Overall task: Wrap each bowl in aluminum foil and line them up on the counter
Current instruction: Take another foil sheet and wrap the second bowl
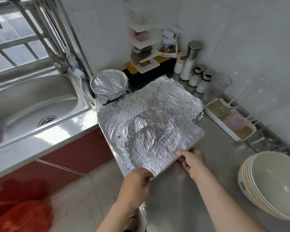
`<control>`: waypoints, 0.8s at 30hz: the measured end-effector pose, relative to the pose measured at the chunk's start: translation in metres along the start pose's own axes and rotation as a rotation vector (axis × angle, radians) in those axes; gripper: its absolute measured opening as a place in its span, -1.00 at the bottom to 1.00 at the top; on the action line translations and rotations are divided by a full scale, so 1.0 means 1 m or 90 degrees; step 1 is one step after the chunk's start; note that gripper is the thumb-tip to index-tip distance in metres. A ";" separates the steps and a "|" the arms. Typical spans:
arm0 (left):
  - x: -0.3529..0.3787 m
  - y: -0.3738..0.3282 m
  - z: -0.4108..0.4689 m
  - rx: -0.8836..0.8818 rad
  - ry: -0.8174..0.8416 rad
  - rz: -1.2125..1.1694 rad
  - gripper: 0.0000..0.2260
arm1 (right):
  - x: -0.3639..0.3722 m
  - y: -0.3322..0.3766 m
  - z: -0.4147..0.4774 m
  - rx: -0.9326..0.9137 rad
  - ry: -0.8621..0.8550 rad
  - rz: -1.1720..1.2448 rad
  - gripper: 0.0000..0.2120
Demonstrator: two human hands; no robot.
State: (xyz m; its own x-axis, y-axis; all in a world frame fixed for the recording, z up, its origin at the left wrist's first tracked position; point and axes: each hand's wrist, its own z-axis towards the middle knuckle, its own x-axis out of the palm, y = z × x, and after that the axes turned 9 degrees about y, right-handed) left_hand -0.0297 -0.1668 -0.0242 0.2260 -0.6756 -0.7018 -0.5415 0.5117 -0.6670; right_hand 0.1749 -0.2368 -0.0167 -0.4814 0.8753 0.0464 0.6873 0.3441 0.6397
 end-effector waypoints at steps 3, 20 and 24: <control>-0.006 0.002 0.011 -0.022 -0.019 0.052 -0.85 | -0.001 -0.006 0.004 0.006 -0.007 -0.025 -0.68; 0.025 -0.007 0.058 0.035 0.036 0.337 -0.47 | -0.001 -0.025 -0.006 0.016 0.047 0.012 -0.88; 0.026 0.000 0.055 -0.002 0.052 0.321 -0.52 | -0.019 -0.026 -0.001 -0.143 -0.141 -0.100 -0.65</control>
State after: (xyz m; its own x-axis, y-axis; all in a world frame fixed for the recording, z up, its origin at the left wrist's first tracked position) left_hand 0.0210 -0.1546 -0.0561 -0.1276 -0.3844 -0.9143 -0.5691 0.7833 -0.2500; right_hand 0.1659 -0.2629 -0.0334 -0.4256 0.8784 -0.2174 0.4654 0.4185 0.7799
